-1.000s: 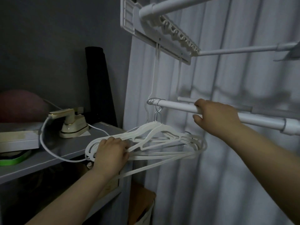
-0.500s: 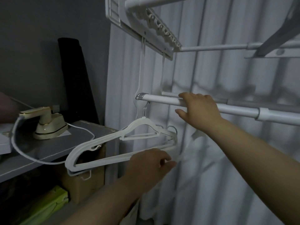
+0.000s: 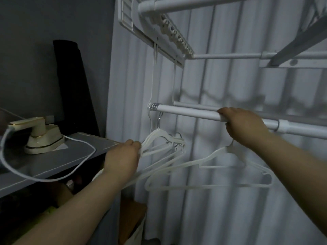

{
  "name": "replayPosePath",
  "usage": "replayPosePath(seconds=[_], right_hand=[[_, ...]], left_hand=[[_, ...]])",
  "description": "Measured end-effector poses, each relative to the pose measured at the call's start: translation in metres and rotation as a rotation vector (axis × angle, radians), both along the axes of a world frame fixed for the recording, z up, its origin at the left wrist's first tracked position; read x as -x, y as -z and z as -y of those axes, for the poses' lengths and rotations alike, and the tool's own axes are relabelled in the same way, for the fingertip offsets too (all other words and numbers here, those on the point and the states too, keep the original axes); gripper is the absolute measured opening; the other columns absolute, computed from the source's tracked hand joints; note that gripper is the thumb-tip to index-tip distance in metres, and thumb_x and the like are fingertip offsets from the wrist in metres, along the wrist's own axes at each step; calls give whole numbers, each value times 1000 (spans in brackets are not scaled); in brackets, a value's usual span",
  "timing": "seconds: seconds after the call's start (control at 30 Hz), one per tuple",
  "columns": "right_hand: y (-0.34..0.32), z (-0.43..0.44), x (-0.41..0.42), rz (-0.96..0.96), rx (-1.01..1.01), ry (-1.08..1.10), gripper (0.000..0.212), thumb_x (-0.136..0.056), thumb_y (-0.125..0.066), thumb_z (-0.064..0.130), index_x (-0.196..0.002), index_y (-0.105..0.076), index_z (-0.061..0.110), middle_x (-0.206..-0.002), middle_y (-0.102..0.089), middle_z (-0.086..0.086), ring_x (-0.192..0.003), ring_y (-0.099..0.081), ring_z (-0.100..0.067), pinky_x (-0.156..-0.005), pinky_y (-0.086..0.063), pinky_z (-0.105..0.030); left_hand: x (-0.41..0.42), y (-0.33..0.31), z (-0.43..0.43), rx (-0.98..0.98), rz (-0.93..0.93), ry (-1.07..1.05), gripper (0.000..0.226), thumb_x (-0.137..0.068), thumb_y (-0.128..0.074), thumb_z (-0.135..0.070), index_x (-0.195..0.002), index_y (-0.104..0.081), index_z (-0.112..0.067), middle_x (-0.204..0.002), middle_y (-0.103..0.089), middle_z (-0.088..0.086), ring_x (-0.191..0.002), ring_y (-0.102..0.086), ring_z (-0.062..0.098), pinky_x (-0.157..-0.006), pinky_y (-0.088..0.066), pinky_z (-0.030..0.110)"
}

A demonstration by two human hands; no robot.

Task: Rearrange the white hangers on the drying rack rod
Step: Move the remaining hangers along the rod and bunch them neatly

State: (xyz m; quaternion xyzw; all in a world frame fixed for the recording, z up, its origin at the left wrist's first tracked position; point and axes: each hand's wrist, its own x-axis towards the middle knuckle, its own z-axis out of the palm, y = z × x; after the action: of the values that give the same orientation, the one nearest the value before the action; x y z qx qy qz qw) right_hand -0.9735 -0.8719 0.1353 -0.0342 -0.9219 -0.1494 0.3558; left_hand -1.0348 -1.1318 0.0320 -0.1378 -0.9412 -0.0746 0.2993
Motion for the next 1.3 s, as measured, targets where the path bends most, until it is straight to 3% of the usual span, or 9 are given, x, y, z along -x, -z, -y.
replayPosePath(seconds=[0.13,0.2,0.3,0.5,0.63,0.83,0.97,1.3], right_hand=[[-1,-4,-6,37,33,-69,47,-86,-45,-1,-131,-41,14,-120,-55,-13,-107,-50,-31,-87,-36,-36],[-1,-8,-8,48,55,-107,52,-85,-46,-2,-133,-40,15,-125,-53,-12,-110,-49,-31,-89,-34,-35],[1,-14,-11,47,43,-141,56,-83,-47,-5,-135,-39,15,-128,-52,-12,-112,-48,-32,-89,-30,-33],[3,-25,-20,3,8,-181,55,-80,-46,-12,-131,-45,8,-122,-56,-19,-106,-51,-35,-81,-25,-28],[5,-31,-23,-2,13,-173,53,-82,-46,-8,-132,-44,10,-125,-54,-16,-109,-50,-33,-86,-28,-30],[5,-36,-25,-6,-17,-169,53,-85,-46,-2,-135,-39,14,-130,-51,-11,-114,-47,-30,-91,-29,-32],[5,-38,-23,-6,-38,-149,52,-88,-44,2,-137,-35,17,-132,-49,-7,-116,-45,-27,-90,-29,-30],[4,-44,-21,-10,-39,-159,54,-86,-44,0,-136,-36,19,-128,-51,-5,-112,-49,-26,-89,-41,-36]], left_hand=[[-1,-1,-5,-26,-123,48,15,-76,-64,-5,-91,-65,-8,-90,-63,12,-88,-60,31,-62,-48,35],[2,0,-5,-2,-89,18,21,-85,-51,-11,-104,-59,-15,-104,-57,6,-100,-53,25,-69,-44,32],[5,-2,-3,35,-56,-10,25,-89,-44,-15,-111,-56,-19,-108,-53,1,-104,-50,20,-72,-43,32],[-3,-10,-11,-7,-50,-11,25,-89,-45,-11,-110,-58,-11,-109,-54,7,-102,-52,25,-74,-45,34],[-6,-17,-26,-41,-11,-13,21,-90,-44,-13,-106,-58,-13,-108,-60,7,-96,-60,28,-67,-39,30],[-9,-34,-44,-235,-35,75,22,-86,-55,-20,-105,-62,-12,-105,-66,13,-99,-59,33,-77,-46,33],[-9,-41,-60,-300,-55,112,19,-85,-57,-21,-102,-62,-14,-103,-67,9,-97,-59,31,-72,-43,30],[-11,-43,-72,-325,-61,107,17,-83,-58,-21,-99,-63,-16,-102,-67,8,-96,-59,30,-70,-41,28]])
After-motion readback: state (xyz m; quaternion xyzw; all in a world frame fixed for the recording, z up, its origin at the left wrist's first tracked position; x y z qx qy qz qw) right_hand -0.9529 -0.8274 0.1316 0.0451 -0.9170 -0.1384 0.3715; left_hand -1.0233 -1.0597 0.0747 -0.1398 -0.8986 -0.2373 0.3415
